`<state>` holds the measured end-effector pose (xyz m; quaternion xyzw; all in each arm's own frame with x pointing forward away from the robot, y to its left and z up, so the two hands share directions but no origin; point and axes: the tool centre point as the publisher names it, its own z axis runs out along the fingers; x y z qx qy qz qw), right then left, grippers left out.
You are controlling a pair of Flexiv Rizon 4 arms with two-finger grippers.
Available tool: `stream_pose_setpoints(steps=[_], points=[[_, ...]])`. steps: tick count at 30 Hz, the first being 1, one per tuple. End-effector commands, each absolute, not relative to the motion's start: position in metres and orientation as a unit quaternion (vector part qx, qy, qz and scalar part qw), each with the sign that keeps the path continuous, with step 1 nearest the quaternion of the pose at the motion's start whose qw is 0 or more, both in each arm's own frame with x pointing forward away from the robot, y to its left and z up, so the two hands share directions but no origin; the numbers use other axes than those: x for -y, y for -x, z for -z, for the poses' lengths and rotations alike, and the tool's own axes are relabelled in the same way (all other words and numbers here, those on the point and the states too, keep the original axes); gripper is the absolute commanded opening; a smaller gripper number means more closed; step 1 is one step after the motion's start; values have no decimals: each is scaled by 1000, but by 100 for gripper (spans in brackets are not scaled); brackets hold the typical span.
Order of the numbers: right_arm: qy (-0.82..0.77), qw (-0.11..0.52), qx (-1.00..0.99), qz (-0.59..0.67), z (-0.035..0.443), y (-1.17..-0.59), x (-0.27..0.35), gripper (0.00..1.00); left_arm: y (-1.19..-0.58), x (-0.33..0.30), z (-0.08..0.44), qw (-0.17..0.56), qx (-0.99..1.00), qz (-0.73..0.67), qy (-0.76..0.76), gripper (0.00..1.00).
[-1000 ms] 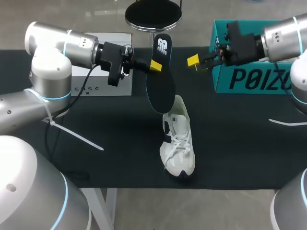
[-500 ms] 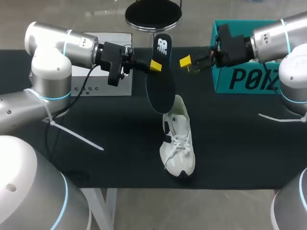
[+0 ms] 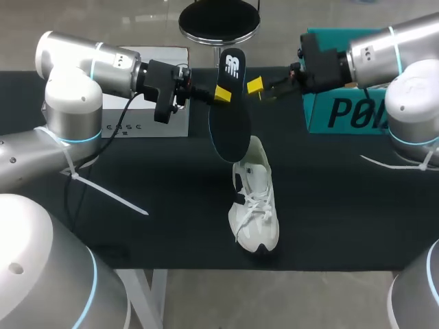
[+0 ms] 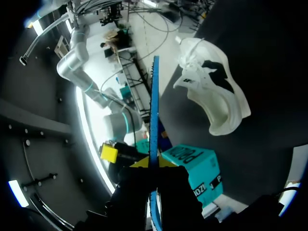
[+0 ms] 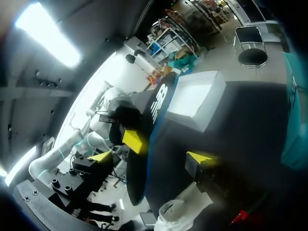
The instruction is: Take the shoe out of the shoebox, open the shoe tongue, remove and reinsert the insole, then place the shoe into the shoebox
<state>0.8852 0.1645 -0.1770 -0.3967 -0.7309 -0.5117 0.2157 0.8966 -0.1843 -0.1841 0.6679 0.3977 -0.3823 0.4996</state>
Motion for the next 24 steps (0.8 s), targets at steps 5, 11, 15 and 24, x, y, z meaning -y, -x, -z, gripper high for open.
stream_pose_setpoints(steps=[5,11,15,24], points=[[392,221,733,510,184,-894,-185,100,-897,185,185,500,-398,382,-668,0],[386,224,733,513,185,-892,-197,100,-897,185,185,500,-398,382,-668,0],[385,223,732,515,186,-892,-198,78,-897,185,185,500,-398,382,-668,0],[386,221,732,515,187,-893,-197,0,-897,185,185,500,-398,382,-668,0]])
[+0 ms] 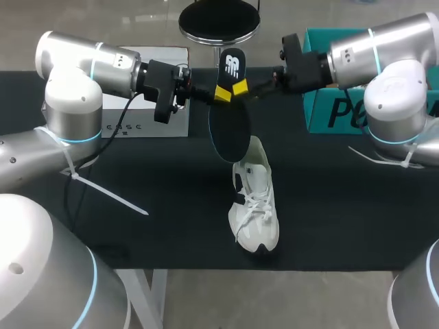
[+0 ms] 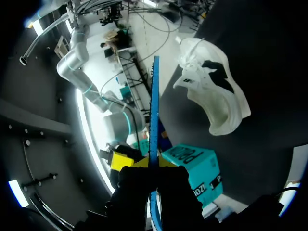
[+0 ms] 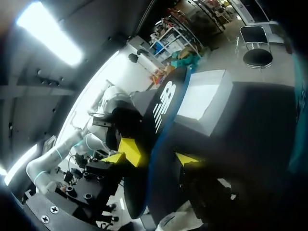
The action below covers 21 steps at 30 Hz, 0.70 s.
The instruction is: Take the shoe out of the shoebox, open the shoe tongue, remove and reinsert the insole, then place the shoe into the shoebox
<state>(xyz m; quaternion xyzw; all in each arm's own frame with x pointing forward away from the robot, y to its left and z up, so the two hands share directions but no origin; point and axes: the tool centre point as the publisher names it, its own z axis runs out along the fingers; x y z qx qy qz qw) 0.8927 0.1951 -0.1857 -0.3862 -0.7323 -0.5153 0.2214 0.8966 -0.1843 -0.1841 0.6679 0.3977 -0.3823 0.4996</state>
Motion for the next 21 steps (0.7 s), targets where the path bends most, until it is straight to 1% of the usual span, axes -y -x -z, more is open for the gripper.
stream_pose_setpoints(steps=[1,21], points=[[387,220,732,515,187,-893,-197,0,-897,185,185,500,-398,382,-668,0],[386,220,733,516,189,-886,-201,0,-897,185,185,500,-398,382,-668,0]])
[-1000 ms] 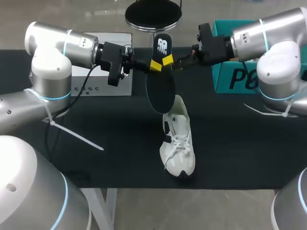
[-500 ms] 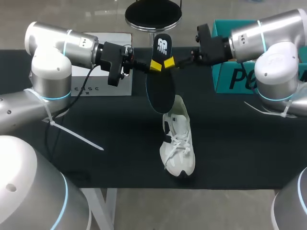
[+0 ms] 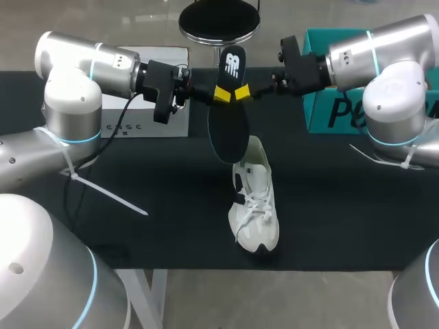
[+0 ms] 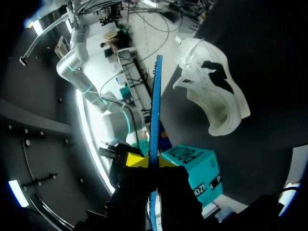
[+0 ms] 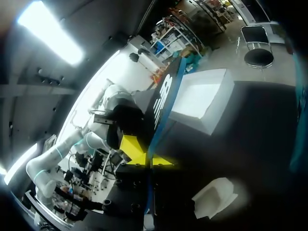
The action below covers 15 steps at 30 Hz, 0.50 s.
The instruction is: Take the shoe out of the shoebox, open the shoe tongue, remove and reinsert the insole, then place the shoe into the shoebox
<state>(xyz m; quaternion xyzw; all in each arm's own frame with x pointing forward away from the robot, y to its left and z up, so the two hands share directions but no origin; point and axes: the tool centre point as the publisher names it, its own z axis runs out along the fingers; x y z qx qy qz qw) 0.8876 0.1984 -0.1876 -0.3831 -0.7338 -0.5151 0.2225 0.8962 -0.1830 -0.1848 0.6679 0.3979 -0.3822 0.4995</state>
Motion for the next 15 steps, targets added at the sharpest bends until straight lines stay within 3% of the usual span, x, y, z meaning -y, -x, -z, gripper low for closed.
stream_pose_setpoints(steps=[1,2,3,4,5,15], points=[[386,219,733,516,189,-886,-200,0,-897,185,185,500,-398,382,-668,0],[387,218,732,516,189,-885,-199,0,-897,185,185,500,-398,382,-668,0],[387,217,732,517,188,-885,-198,0,-897,185,185,500,-398,382,-668,36],[388,216,732,517,188,-885,-197,0,-897,185,185,500,-398,382,-668,80],[388,216,732,517,188,-885,-196,0,-897,185,185,500,-398,382,-668,100],[395,204,733,516,185,-884,-187,0,-898,175,183,474,-423,327,-700,100]])
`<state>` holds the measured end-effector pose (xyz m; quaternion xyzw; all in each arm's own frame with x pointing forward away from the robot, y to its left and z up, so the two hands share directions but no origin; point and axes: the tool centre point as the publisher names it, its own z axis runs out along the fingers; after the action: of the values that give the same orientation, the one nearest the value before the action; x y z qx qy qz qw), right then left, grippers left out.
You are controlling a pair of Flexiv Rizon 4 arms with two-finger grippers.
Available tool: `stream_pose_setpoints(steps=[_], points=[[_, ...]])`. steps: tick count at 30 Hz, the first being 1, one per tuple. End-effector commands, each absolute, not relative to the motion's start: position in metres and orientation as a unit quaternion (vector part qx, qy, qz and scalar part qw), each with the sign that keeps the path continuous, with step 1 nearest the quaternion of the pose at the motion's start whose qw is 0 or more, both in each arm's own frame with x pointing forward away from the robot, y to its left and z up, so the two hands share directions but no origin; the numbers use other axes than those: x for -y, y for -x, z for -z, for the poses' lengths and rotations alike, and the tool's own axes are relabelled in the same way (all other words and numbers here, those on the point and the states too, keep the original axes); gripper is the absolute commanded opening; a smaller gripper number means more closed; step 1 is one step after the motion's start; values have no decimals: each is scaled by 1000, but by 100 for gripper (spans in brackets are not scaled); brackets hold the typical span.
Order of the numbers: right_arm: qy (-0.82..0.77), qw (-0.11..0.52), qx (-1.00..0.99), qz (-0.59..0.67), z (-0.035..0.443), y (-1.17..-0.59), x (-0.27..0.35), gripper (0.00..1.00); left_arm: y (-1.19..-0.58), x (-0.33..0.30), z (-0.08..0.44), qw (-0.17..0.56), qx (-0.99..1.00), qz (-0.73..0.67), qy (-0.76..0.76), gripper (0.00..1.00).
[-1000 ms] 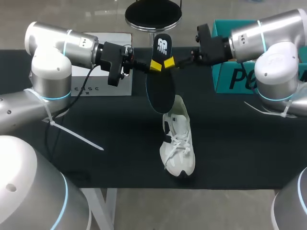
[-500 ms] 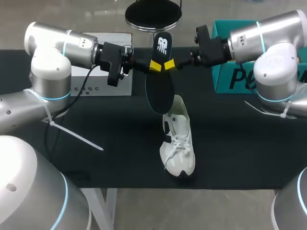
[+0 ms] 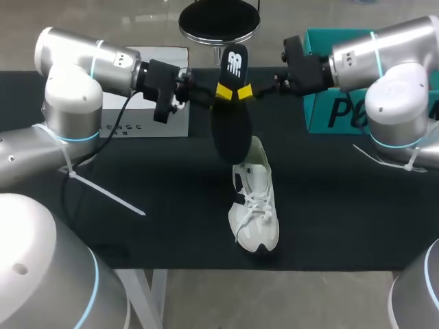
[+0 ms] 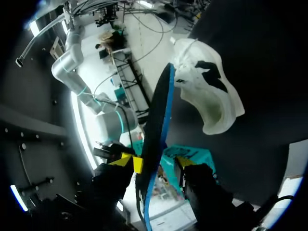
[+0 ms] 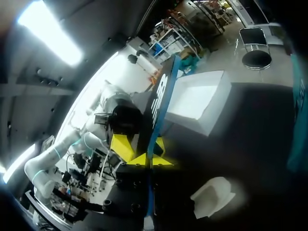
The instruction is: Take the shoe out of the shoebox, open the shoe tongue, remove and reinsert the insole, then place the shoe into the shoebox
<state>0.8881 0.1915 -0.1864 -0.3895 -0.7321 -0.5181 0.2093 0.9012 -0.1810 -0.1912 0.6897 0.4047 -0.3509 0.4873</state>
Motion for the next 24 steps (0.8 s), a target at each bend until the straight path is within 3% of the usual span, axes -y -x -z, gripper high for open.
stream_pose_setpoints(steps=[1,8,17,24], points=[[399,201,733,513,185,-884,-184,0,-898,172,184,471,-429,319,-702,100],[421,187,737,495,188,-881,-165,0,-896,135,183,451,-463,265,-715,100],[443,178,740,474,194,-881,-151,0,-876,86,205,364,-527,177,-747,100],[454,171,739,468,198,-892,-147,0,-860,64,216,359,-561,184,-723,100]])
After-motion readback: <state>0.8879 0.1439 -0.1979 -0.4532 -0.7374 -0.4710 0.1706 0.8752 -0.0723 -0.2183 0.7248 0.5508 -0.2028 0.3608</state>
